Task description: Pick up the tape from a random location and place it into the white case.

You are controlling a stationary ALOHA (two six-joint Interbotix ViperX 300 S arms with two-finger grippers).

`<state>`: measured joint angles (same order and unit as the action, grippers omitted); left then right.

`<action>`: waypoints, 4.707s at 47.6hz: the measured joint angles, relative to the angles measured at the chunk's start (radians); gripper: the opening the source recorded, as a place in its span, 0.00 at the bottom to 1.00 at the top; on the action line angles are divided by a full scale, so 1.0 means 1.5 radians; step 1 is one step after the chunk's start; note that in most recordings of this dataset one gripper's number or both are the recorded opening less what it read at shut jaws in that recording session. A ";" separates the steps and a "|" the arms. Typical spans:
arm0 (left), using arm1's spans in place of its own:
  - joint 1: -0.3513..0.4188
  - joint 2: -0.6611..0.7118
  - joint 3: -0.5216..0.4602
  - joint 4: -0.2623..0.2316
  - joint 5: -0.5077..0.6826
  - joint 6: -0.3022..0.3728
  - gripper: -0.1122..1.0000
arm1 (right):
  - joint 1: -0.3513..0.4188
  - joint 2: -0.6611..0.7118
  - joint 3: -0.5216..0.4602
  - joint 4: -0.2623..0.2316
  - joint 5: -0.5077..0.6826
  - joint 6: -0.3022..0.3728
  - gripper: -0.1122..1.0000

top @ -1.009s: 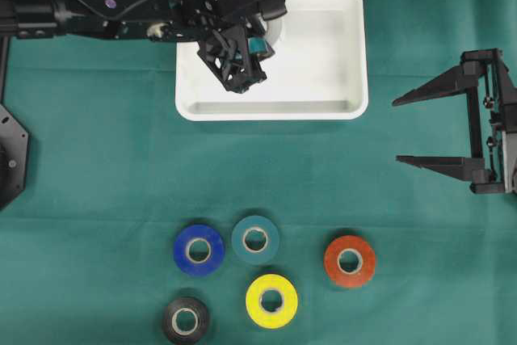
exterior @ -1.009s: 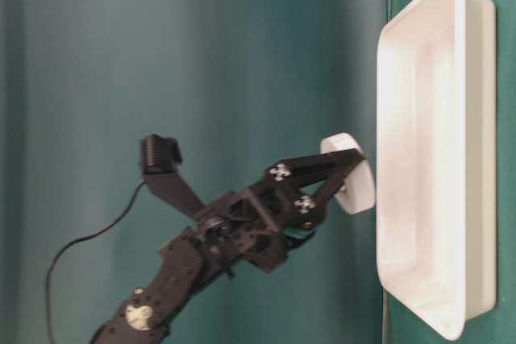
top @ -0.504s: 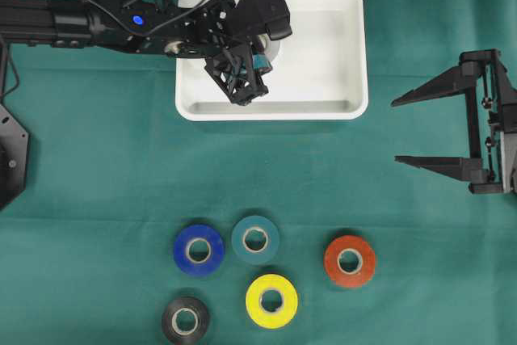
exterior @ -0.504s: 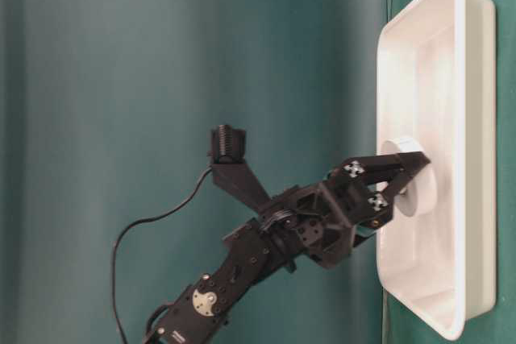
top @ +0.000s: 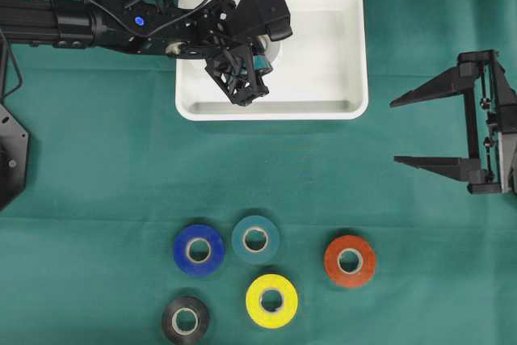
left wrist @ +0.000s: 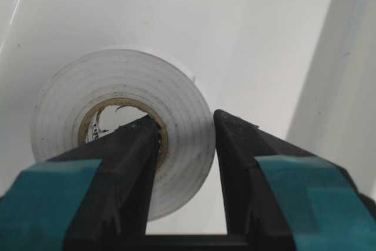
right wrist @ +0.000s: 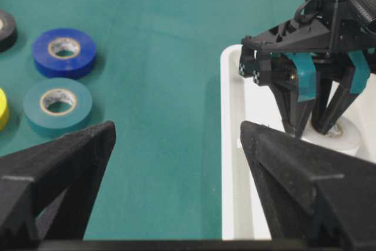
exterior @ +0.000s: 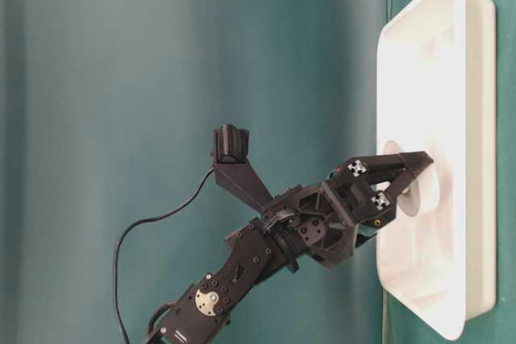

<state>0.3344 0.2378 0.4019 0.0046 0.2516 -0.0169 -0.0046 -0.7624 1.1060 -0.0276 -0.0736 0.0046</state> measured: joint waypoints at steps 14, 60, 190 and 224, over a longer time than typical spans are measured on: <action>-0.005 0.000 -0.001 0.000 0.000 -0.005 0.95 | 0.000 0.000 -0.001 0.000 -0.001 0.000 0.91; -0.009 -0.153 -0.010 0.000 0.090 0.001 0.97 | 0.000 -0.001 0.000 0.000 -0.001 0.001 0.91; -0.170 -0.846 0.497 -0.001 -0.028 -0.005 0.97 | 0.000 -0.013 0.000 0.008 0.008 0.005 0.91; -0.170 -0.846 0.497 -0.001 -0.028 -0.006 0.97 | 0.125 -0.010 -0.001 0.017 0.031 0.024 0.91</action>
<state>0.0798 -1.0308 1.1474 0.0031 0.2102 -0.0261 0.1825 -0.7777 1.1045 -0.0015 -0.0276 0.0399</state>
